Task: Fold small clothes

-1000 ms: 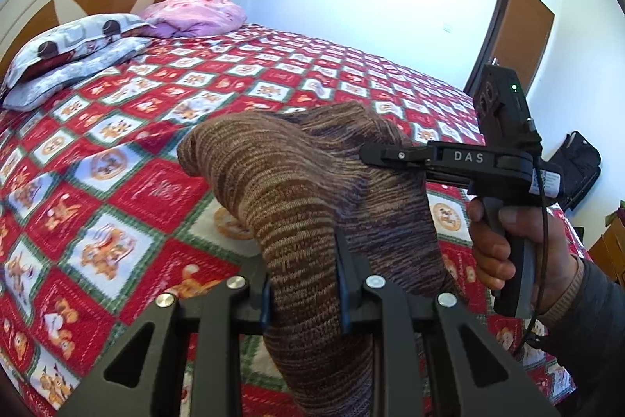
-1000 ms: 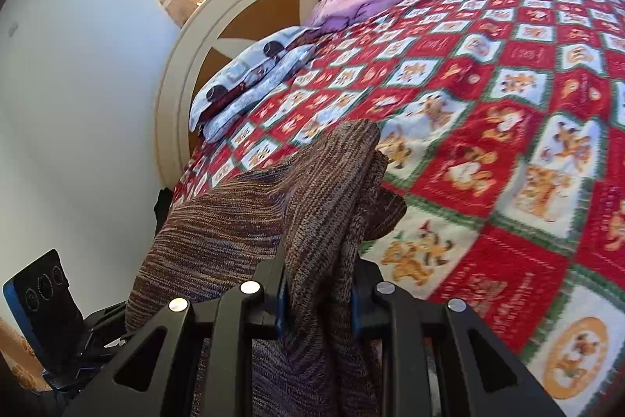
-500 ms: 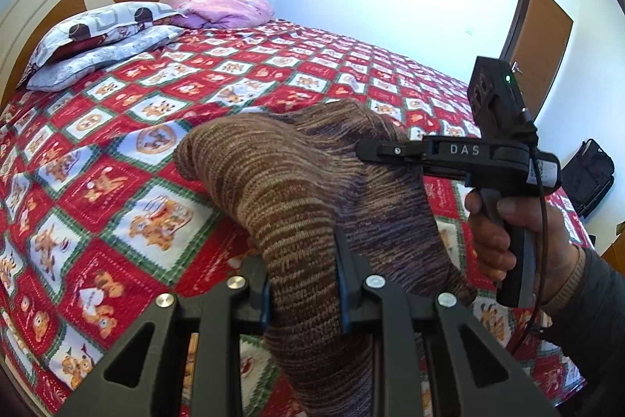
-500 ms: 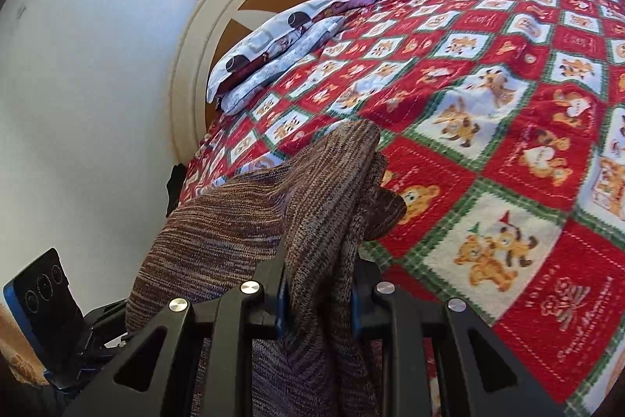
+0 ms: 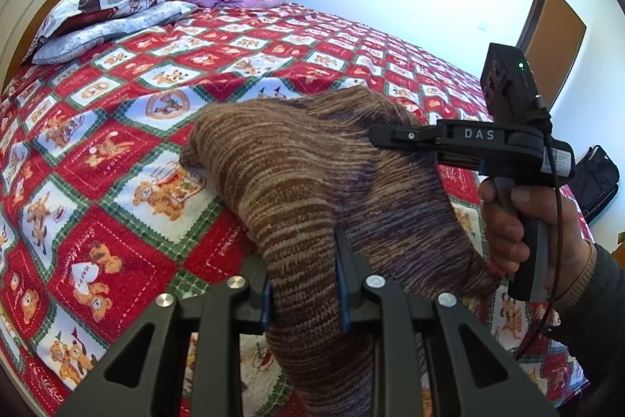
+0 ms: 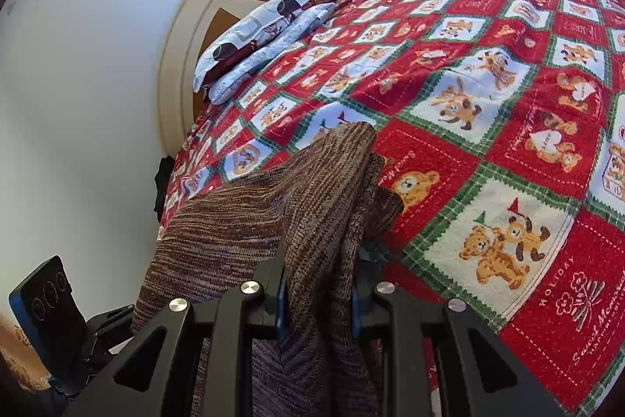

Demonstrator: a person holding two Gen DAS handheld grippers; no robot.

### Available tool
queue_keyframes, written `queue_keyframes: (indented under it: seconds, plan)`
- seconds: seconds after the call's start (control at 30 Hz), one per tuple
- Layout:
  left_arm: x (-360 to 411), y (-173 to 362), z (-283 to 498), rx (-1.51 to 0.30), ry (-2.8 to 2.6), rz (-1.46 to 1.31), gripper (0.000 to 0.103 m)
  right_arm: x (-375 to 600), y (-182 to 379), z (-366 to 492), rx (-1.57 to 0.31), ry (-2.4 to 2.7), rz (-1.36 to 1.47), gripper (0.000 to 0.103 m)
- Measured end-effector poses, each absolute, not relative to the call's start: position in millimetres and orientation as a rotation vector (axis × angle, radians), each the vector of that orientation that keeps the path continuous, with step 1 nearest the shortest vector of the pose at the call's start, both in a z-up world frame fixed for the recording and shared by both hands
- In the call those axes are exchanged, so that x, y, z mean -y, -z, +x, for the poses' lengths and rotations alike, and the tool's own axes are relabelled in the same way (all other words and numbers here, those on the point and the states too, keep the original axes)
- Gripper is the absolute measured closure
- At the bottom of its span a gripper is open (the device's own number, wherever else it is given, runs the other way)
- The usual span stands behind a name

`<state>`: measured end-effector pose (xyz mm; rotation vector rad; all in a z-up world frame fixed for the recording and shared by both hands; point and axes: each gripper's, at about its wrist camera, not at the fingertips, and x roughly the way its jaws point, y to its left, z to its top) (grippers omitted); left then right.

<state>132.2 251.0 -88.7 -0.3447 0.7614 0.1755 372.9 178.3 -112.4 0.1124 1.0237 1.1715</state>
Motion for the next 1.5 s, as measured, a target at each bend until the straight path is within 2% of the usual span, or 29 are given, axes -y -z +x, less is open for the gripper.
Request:
queue_keyframes:
  seconds: [0.23, 0.3, 0.47, 0.57, 0.63, 0.77, 0.83, 0.87, 0.97, 1.03, 1.07, 1.13, 1.27, 1.4, 1.5]
  plan:
    - [-253.1, 98.0, 133.5, -0.769, -0.184, -0.339, 0.075, -183.8, 124.0, 376.9, -1.055, -1.127, 0.096, 0.079]
    - [-253.2, 99.4, 134.3, -0.77, -0.19, -0.335, 0.069, -184.1, 126.5, 376.9, -1.061, -1.116, 0.09, 0.078]
    - [-251.5, 101.7, 134.1, -0.764, -0.196, -0.326, 0.066, -183.5, 130.4, 376.5, -1.072, -1.085, 0.066, 0.076]
    - [-251.2, 98.0, 132.4, -0.764, -0.207, -0.316, 0.058, -181.1, 126.9, 375.9, -1.054, -1.061, 0.048, 0.068]
    - [-251.7, 94.4, 130.7, -0.76, -0.205, -0.318, 0.058, -175.6, 119.6, 372.1, -1.017, -1.033, 0.026, 0.062]
    - [-256.2, 89.0, 127.6, -0.735, -0.233, -0.315, 0.04, -155.4, 97.3, 359.2, -0.927, -0.979, 0.019, 0.056]
    - [-259.0, 91.3, 127.5, -0.741, -0.244, -0.318, 0.04, -145.9, 83.6, 345.0, -0.869, -1.001, 0.025, 0.054]
    - [-259.7, 93.2, 128.0, -0.746, -0.243, -0.323, 0.04, -141.8, 78.3, 335.2, -0.849, -1.029, 0.03, 0.049]
    - [-260.0, 103.4, 130.6, -0.769, -0.249, -0.327, 0.037, -146.5, 83.2, 313.1, -0.887, -1.133, 0.009, 0.046]
    - [-257.8, 109.0, 131.6, -0.772, -0.26, -0.309, 0.03, -154.4, 101.0, 301.4, -0.936, -1.144, -0.069, 0.046]
    - [-257.9, 111.7, 131.0, -0.772, -0.283, -0.304, 0.022, -156.5, 110.8, 299.1, -0.954, -1.119, -0.109, 0.046]
    - [-259.9, 114.0, 127.3, -0.765, -0.3, -0.316, 0.015, -148.5, 115.3, 295.2, -0.912, -1.112, -0.114, 0.045]
    - [-262.7, 106.0, 116.0, -0.776, -0.297, -0.328, 0.014, -134.3, 98.1, 288.4, -0.907, -1.02, -0.112, 0.045]
    - [-252.9, 81.2, 93.9, -0.755, -0.34, -0.256, 0.014, -115.3, 62.7, 262.1, -0.753, -0.866, -0.159, 0.045]
    - [-245.1, 58.0, 70.5, -0.686, -0.383, -0.205, 0.014, -96.3, 38.2, 227.1, -0.631, -0.818, -0.155, 0.036]
